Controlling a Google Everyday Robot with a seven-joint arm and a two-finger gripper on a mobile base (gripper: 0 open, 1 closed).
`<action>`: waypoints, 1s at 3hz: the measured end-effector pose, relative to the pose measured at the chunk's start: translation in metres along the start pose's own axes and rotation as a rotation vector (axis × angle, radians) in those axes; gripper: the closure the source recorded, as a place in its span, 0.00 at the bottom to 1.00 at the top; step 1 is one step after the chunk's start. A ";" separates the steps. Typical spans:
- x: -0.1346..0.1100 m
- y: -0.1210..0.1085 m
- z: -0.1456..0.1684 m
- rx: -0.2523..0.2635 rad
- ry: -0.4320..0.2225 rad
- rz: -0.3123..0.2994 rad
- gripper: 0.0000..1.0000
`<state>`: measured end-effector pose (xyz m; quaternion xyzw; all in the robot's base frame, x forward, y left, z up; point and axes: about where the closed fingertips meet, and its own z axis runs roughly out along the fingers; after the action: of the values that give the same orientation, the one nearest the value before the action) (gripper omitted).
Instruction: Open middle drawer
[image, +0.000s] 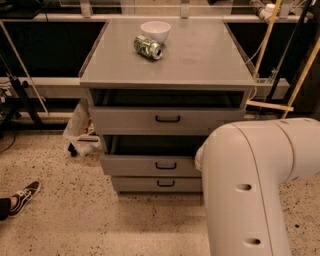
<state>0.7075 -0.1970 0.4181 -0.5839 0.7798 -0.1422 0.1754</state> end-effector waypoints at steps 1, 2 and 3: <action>0.004 0.006 -0.002 -0.004 -0.002 0.009 1.00; 0.006 0.012 -0.004 -0.007 -0.002 0.019 1.00; 0.006 0.012 -0.004 -0.007 -0.002 0.019 1.00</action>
Offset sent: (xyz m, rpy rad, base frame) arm -0.4170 -0.0409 -0.1922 0.2341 0.0774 -0.3599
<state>0.6942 -0.1990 0.4157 -0.5774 0.7855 -0.1371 0.1755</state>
